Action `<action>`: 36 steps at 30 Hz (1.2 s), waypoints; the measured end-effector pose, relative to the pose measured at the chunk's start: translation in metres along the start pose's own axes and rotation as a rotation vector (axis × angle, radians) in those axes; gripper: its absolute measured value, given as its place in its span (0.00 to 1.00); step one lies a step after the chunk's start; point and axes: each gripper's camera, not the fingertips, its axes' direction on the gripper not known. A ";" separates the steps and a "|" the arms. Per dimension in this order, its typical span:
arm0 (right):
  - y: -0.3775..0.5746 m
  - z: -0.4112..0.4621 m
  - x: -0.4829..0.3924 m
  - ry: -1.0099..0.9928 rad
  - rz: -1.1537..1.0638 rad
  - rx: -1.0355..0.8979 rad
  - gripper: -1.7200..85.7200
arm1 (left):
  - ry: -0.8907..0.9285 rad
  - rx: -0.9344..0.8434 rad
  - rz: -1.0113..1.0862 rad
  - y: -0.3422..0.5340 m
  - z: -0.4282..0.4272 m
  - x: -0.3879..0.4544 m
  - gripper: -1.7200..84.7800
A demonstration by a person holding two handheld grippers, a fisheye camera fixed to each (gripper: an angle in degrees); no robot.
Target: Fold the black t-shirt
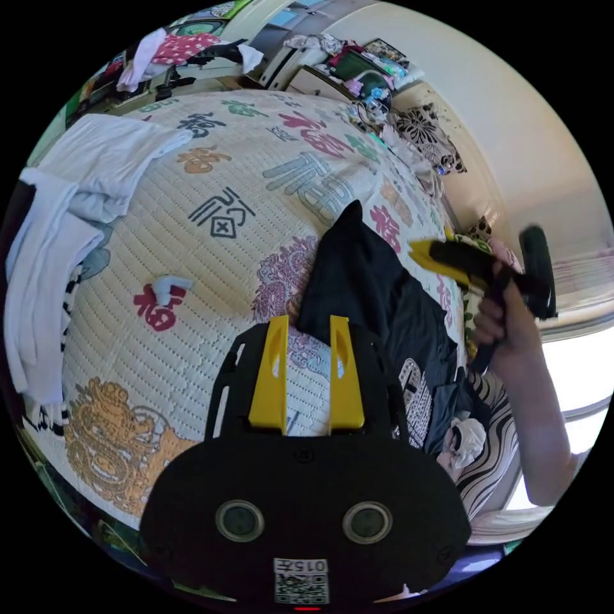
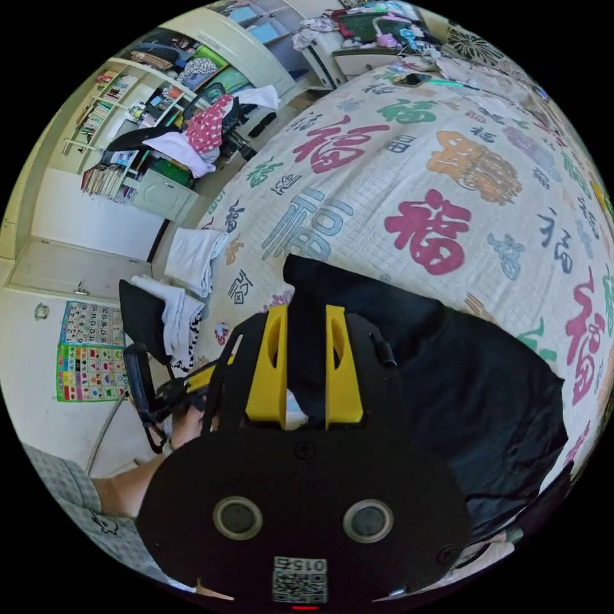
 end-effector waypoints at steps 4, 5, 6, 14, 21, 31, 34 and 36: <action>-0.058 0.041 -0.001 0.028 0.060 -0.134 0.17 | -0.060 -0.072 0.049 -0.006 -0.010 0.006 0.11; -0.073 0.053 0.001 0.022 0.089 -0.175 0.18 | -0.062 -0.083 0.076 -0.006 -0.017 0.009 0.10; -0.085 0.063 0.003 0.029 0.116 -0.201 0.18 | -0.060 -0.086 0.085 -0.006 -0.021 0.010 0.10; -0.110 0.068 0.018 0.181 0.084 -0.219 0.05 | -0.032 -0.087 0.185 0.005 -0.071 0.031 0.02; -0.065 -0.042 0.066 -0.114 0.018 0.018 0.03 | 0.089 0.018 0.322 0.038 -0.150 0.086 0.01; 0.073 -0.102 0.194 -0.093 0.363 0.052 0.08 | 0.165 -0.222 0.592 0.162 -0.088 0.229 0.01; 0.099 -0.099 0.218 -0.088 0.466 -0.011 0.10 | 0.191 -0.355 0.617 0.188 -0.060 0.243 0.01; 0.116 -0.114 0.224 -0.103 0.485 0.047 0.10 | 0.205 -0.328 0.658 0.194 -0.068 0.253 0.01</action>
